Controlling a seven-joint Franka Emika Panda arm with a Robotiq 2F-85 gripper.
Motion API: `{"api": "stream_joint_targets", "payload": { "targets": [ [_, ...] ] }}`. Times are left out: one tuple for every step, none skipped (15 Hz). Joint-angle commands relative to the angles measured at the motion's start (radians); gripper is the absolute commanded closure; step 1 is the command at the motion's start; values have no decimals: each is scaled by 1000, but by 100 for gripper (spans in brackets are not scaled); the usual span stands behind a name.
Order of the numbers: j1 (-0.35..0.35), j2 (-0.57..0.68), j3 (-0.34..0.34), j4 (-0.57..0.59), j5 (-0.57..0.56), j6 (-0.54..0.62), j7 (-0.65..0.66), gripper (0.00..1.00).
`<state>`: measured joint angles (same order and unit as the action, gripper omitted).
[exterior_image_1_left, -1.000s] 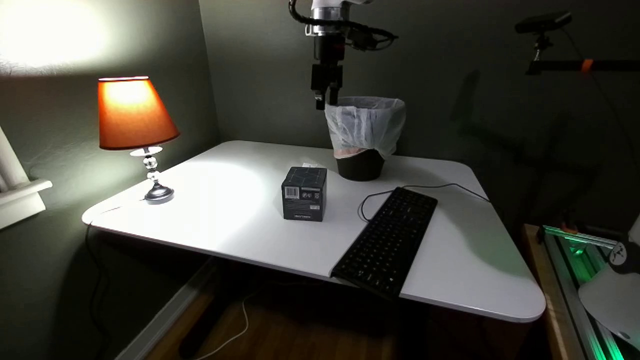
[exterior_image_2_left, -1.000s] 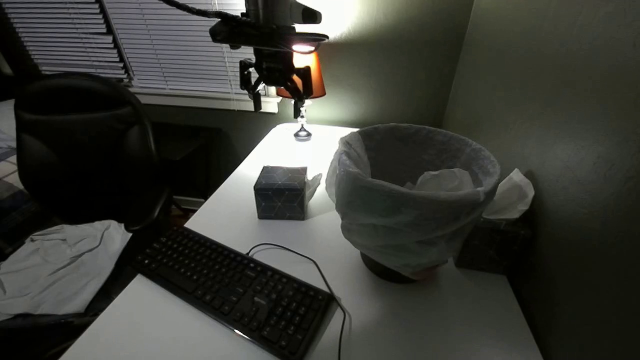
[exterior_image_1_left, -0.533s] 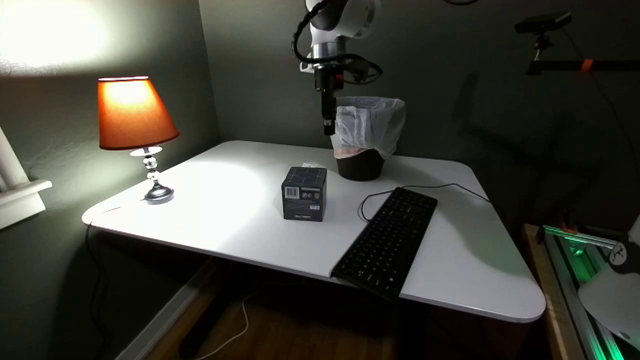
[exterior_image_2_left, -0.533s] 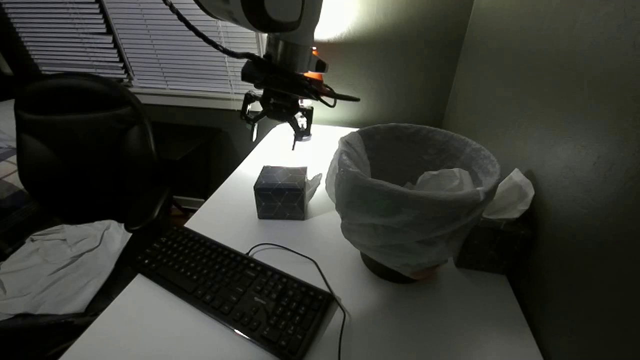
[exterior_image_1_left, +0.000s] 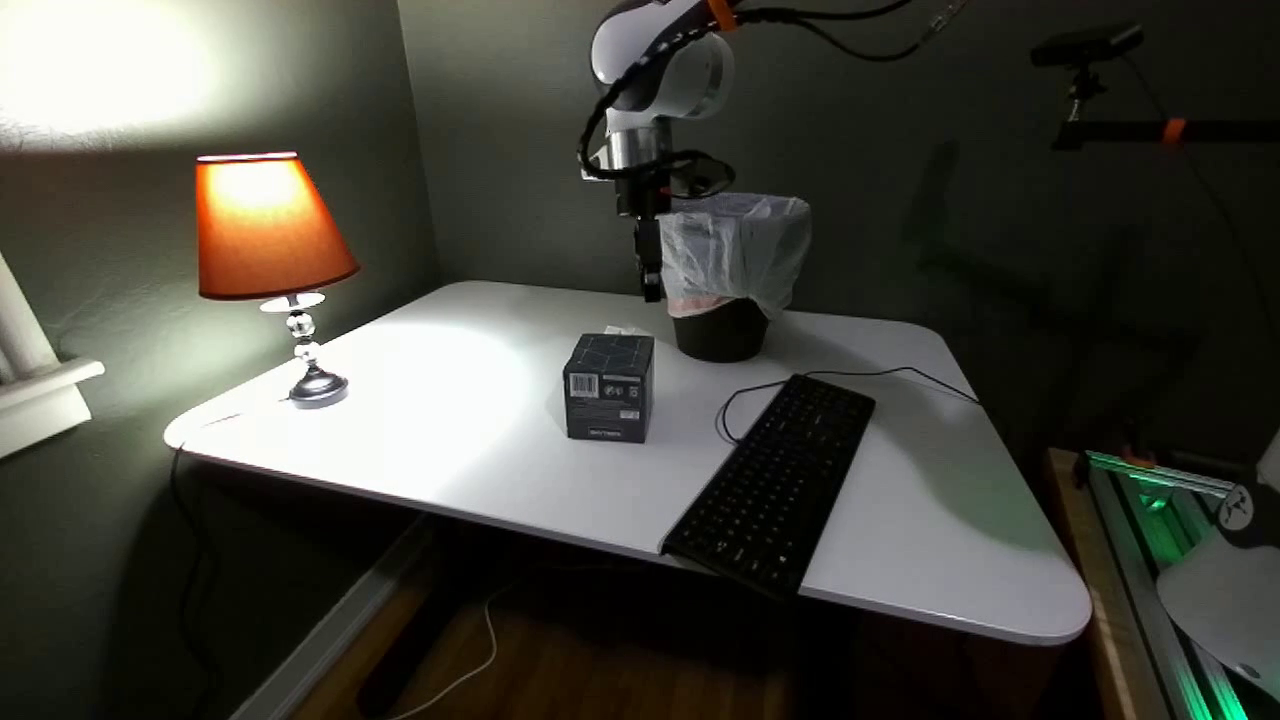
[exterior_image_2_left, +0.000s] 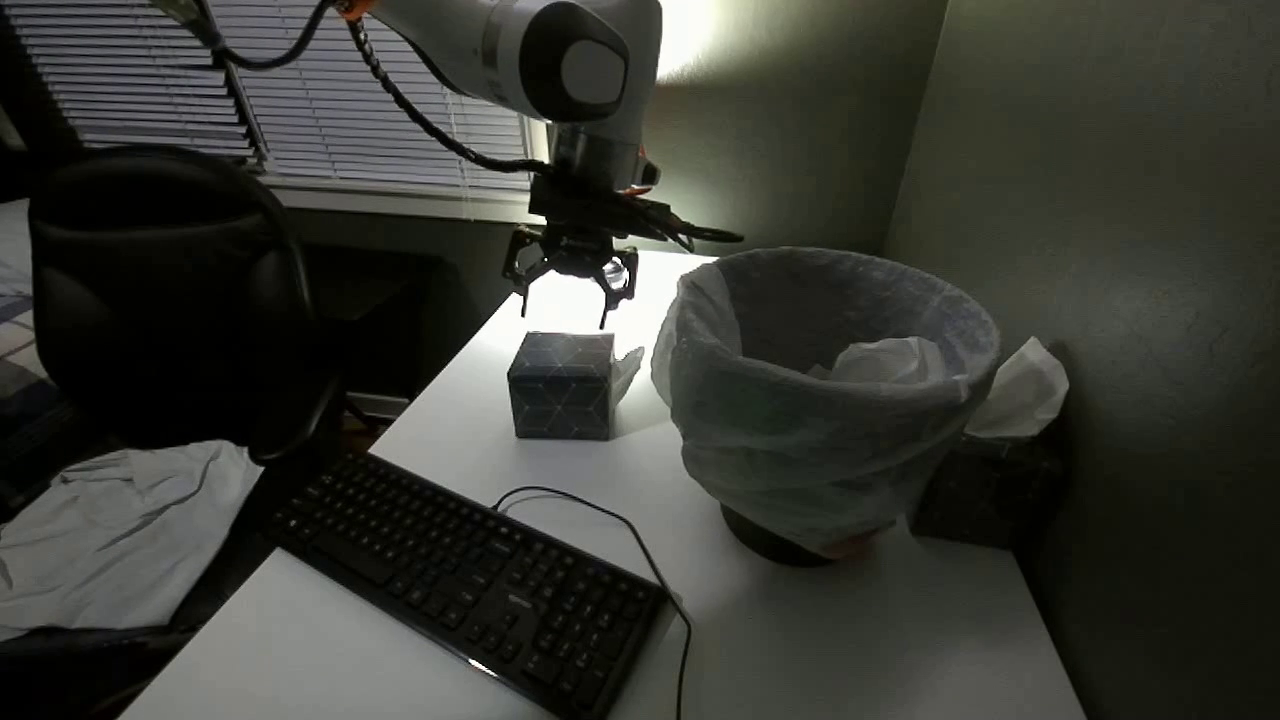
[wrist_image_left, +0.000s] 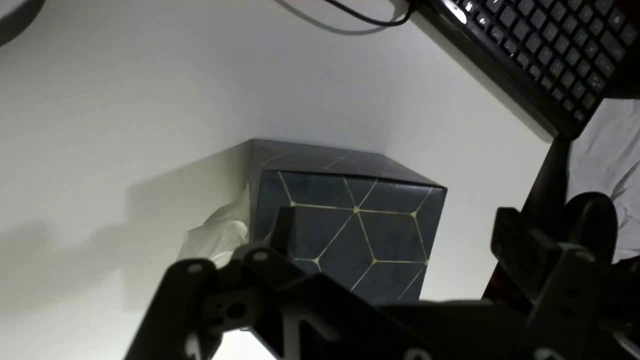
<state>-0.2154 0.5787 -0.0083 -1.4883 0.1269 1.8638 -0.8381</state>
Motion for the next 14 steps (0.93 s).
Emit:
{"api": "stream_joint_targets", "payload": {
  "targets": [
    [10, 44, 8, 40, -21, 81, 18, 0],
    [15, 50, 8, 40, -23, 116, 26, 0],
    [19, 56, 9, 41, -25, 147, 34, 0],
    [18, 69, 11, 53, -19, 152, 45, 0],
    [20, 79, 12, 62, -20, 160, 53, 0],
    [20, 92, 15, 75, -20, 161, 59, 0],
    [25, 106, 14, 89, -26, 161, 69, 0],
    [29, 116, 13, 105, -33, 151, 81, 0],
    [35, 127, 12, 121, -44, 147, 93, 0],
    [45, 139, 5, 141, -64, 133, 117, 0],
    [49, 149, 5, 157, -78, 133, 131, 0],
    [52, 164, 6, 181, -90, 114, 147, 0],
    [60, 182, 4, 205, -110, 100, 162, 0],
    [62, 198, 5, 229, -121, 76, 176, 0]
  ]
}}
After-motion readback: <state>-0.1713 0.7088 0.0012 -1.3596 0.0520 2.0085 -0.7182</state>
